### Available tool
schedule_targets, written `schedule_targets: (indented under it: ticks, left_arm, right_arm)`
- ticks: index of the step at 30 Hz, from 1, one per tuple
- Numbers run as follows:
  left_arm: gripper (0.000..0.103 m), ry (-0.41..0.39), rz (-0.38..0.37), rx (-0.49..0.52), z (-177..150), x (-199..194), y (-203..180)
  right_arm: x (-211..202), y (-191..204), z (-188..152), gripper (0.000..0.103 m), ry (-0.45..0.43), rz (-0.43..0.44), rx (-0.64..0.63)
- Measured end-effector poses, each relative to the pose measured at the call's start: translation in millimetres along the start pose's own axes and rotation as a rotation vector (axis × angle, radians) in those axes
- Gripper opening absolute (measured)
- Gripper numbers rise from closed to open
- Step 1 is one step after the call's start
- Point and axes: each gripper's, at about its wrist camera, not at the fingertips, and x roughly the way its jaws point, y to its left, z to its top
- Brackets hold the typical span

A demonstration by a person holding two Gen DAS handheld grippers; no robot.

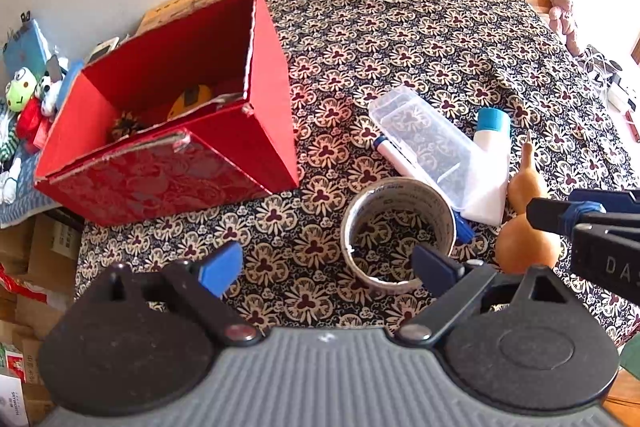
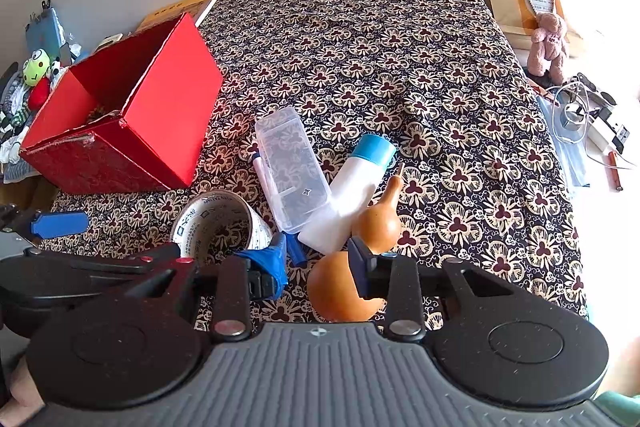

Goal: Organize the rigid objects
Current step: 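Lower the left tool onto the white printed tape roll and close on its rim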

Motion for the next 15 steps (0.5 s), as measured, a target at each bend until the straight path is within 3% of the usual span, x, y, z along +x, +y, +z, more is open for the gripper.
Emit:
schedule_targets:
  ticks: [15]
  left_arm:
    - [0.094,-0.004,0.054,-0.017,-1.5,-2.2,-15.0]
  right_arm:
    - [-0.6,-9.5,-2.5,0.017,0.006,0.02,-0.002]
